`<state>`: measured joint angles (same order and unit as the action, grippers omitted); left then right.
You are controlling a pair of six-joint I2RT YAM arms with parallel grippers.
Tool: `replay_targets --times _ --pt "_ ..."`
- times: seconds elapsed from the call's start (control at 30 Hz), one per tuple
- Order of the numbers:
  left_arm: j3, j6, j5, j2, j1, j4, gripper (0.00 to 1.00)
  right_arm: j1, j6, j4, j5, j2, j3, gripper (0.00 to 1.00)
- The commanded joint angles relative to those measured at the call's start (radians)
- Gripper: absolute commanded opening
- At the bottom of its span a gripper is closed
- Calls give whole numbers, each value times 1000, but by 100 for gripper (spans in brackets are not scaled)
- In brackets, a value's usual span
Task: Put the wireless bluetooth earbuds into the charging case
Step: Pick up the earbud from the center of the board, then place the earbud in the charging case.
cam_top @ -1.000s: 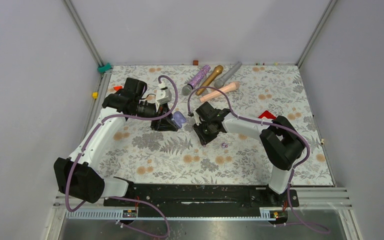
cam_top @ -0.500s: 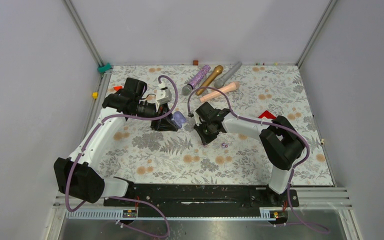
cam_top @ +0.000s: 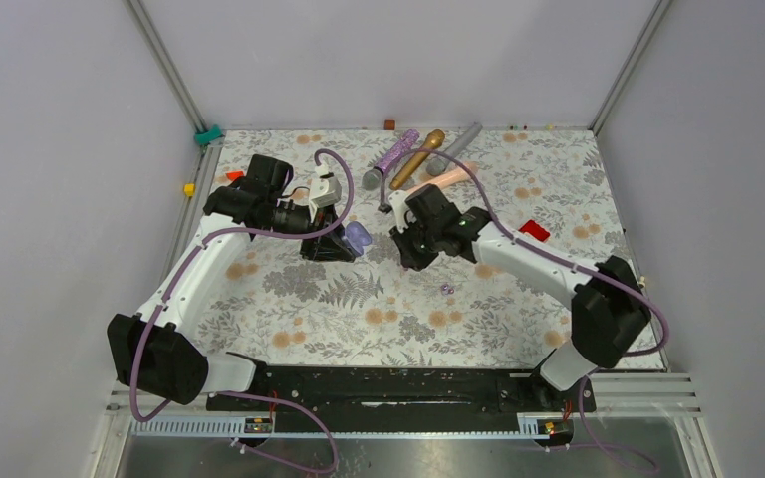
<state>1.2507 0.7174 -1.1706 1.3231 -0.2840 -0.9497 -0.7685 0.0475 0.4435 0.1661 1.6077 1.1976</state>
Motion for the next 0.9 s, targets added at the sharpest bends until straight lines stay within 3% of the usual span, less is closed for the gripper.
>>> replay_targets --times 0.0,0.13,0.4,0.57,0.73,0.87 --pt "29 17 -72 1 5 5 0 61 22 5 64 -104 49 13" --pt "32 16 -94 14 5 5 0 123 43 25 105 -203 91 12" --pt "9 38 -160 24 1 6 0 131 114 43 191 -380 198 12" --pt "12 29 -170 58 -18 6 0 132 101 111 387 -367 319 12" --pt "13 29 -182 81 -59 3 0 130 5 73 555 -328 339 12" --pt "35 169 -206 105 -79 -116 0 128 -65 0 619 -312 289 12"
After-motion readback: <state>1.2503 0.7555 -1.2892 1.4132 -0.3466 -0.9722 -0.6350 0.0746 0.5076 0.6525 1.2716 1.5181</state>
